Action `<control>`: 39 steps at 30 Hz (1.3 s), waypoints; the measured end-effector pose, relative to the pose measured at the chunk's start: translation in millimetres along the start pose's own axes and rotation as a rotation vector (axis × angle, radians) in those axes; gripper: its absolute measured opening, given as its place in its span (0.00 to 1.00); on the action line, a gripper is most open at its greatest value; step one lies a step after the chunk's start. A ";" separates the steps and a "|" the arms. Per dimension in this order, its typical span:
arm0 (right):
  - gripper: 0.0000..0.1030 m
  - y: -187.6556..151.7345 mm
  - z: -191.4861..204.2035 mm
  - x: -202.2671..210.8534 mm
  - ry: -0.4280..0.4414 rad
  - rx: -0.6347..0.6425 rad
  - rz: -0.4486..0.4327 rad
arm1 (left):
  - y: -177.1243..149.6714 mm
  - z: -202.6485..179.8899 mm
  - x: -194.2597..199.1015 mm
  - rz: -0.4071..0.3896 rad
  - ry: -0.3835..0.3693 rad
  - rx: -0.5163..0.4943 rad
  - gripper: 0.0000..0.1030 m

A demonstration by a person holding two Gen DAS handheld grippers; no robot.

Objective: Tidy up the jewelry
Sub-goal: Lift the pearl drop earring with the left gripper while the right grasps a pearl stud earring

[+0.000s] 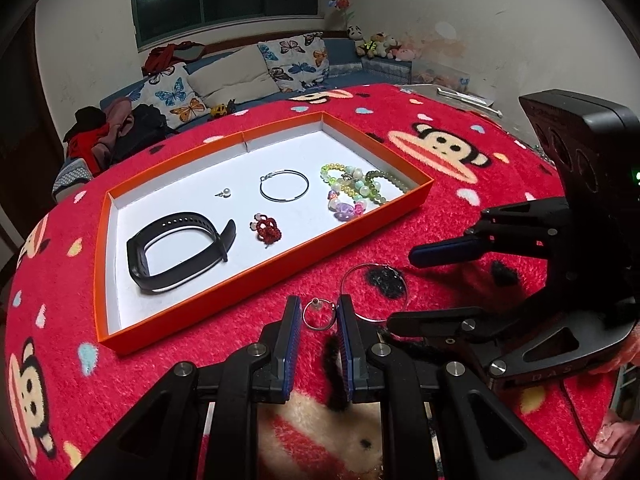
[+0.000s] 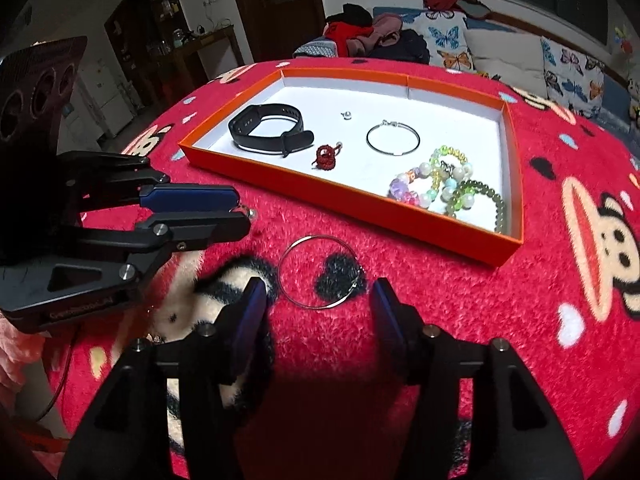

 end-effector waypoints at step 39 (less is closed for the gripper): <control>0.49 6.1 11.7 -6.6 0.013 0.051 0.016 | -21.5 26.9 -23.2 0.128 0.040 0.042 0.18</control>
Point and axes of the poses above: each gripper's, at about its wrist camera, not at the fingertips, and x roughly against the way its jaws point, z to its left, y to its top, the point moved 6 cm from there along -x, roughly the way its jaws point, and after that the axes turned 14 degrees about z, right-handed, at the moved point
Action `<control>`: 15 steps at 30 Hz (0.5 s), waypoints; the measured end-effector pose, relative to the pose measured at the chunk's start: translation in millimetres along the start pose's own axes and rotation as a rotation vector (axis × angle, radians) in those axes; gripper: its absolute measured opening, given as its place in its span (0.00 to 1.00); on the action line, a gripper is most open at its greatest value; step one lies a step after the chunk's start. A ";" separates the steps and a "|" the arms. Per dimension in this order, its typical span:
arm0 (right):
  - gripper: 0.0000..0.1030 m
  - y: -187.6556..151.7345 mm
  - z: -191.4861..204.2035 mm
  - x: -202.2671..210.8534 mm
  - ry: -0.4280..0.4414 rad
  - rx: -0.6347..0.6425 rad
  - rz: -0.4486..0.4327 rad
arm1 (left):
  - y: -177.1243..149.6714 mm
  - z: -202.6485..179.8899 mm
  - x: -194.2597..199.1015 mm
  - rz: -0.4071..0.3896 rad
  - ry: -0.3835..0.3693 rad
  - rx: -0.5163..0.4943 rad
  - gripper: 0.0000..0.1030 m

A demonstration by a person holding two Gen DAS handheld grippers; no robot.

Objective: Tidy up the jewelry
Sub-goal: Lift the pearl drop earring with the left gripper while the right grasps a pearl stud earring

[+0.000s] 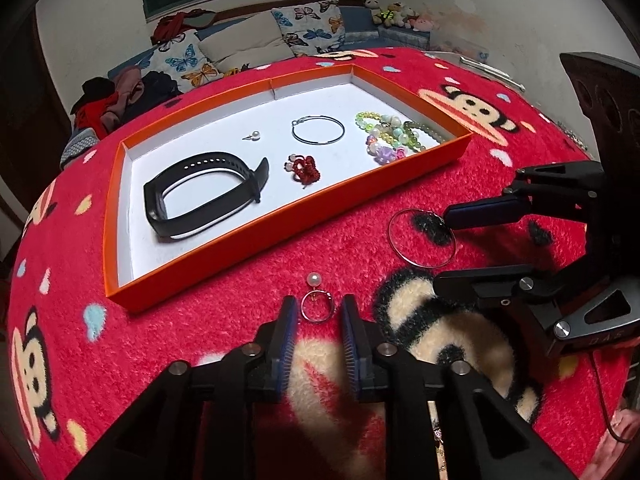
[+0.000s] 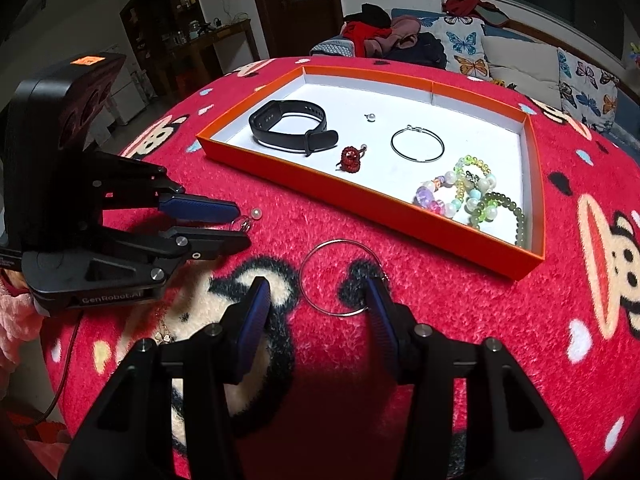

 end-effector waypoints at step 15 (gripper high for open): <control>0.49 11.2 16.6 -1.6 0.011 0.070 0.007 | -12.9 21.1 15.1 -0.030 0.005 0.070 0.18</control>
Point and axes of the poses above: each gripper's, at about its wrist camera, not at the fingertips, and x roughly against the way its jaws point, z to its left, y to its top, the point moved 6 cm from there along -x, roughly the way its jaws point, and after that the axes turned 14 degrees about z, right-handed, at the moved point
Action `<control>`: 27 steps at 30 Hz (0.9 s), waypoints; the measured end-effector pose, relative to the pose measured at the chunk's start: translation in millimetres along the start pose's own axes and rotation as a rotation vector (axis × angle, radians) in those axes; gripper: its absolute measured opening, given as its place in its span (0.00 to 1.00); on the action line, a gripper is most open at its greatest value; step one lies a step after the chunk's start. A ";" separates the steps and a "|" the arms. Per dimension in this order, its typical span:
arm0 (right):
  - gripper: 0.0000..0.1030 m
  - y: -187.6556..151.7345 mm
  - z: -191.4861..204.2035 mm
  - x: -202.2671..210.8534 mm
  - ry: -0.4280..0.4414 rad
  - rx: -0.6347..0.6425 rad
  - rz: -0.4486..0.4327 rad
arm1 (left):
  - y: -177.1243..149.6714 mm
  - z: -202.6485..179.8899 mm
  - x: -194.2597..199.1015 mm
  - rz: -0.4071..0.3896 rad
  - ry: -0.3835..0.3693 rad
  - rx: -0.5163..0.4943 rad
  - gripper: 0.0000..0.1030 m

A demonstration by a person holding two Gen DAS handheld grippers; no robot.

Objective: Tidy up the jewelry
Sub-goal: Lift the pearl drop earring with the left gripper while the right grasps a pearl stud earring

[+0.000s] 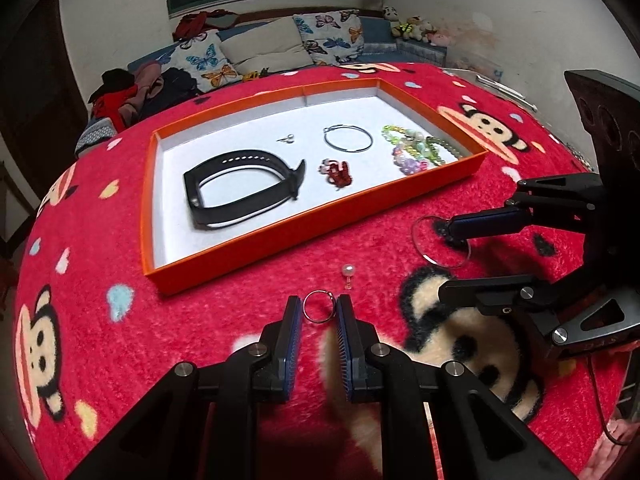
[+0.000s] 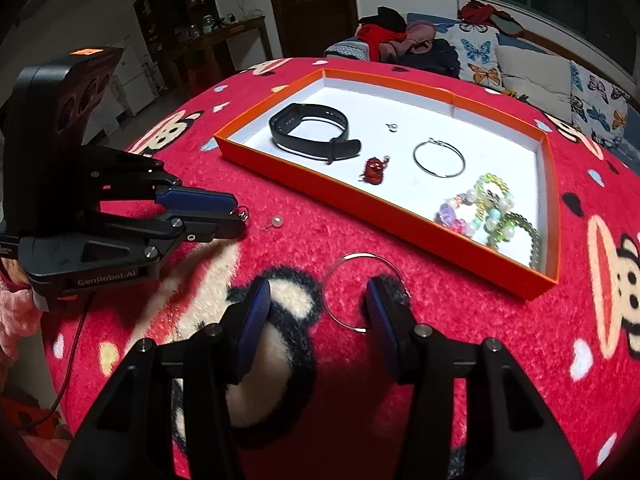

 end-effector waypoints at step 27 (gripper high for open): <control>0.30 36.5 37.2 -24.5 0.144 0.251 0.055 | -13.1 28.0 6.8 -0.014 0.014 0.069 0.18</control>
Point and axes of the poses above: each gripper's, at about its wrist camera, not at the fingertips, and x roughly against the way its jaws point, z to its left, y to its top, the point moved 6 cm from there along -x, roughly the way its jaws point, and after that the axes turned 14 degrees about z, right-handed, at the moved point
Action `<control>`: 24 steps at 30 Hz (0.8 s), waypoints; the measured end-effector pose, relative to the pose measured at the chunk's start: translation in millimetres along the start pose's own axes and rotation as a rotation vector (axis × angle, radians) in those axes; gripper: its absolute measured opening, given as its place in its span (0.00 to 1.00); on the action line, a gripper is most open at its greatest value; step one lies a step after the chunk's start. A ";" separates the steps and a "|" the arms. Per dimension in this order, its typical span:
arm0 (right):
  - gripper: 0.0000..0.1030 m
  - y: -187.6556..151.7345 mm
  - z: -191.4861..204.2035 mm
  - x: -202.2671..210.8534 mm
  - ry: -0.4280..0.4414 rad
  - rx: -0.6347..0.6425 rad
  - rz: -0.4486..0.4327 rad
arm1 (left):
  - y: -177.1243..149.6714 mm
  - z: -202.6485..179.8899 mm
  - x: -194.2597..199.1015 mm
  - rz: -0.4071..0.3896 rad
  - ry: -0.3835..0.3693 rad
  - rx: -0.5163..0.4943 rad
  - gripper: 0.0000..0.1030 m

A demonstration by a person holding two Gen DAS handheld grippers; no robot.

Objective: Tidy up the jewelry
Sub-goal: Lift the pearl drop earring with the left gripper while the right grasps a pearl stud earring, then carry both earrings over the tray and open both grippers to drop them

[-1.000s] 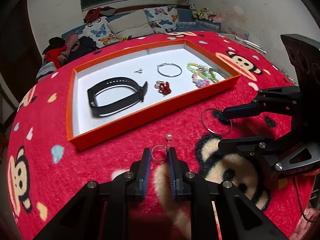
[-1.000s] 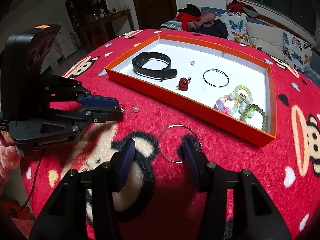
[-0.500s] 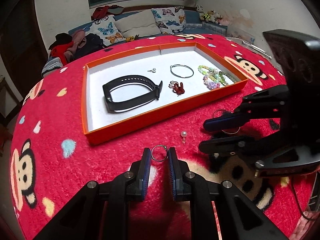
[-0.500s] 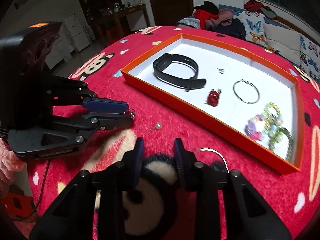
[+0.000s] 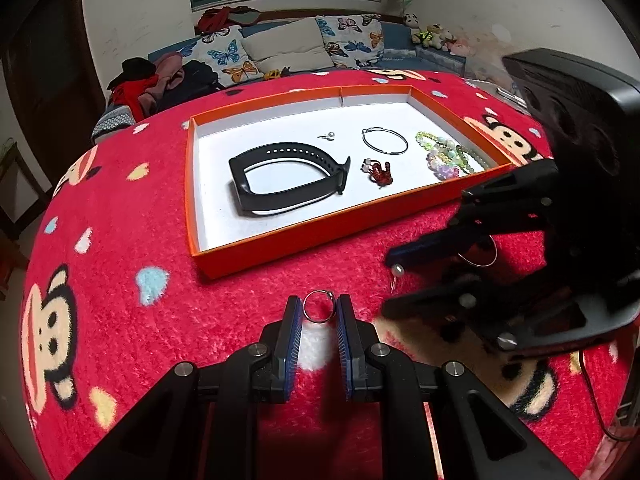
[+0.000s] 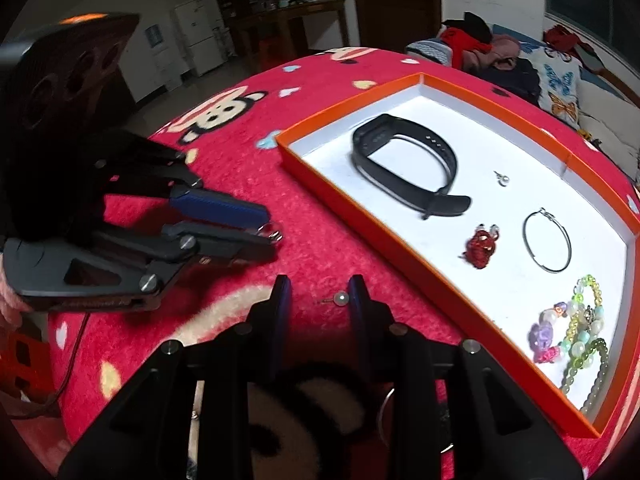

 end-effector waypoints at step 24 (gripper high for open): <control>0.08 -9.7 -3.1 24.3 -0.087 -0.111 -0.055 | 18.2 1.7 21.1 -0.058 0.006 0.000 0.18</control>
Point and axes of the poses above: each gripper's, at about its wrist camera, not at the fingertips, and x roughly against the way its jaws point, z to its left, y to its top, the point moved 6 cm from there along -x, roughly the way its jaws point, and after that the axes turned 14 degrees about z, right-handed, at the moved point
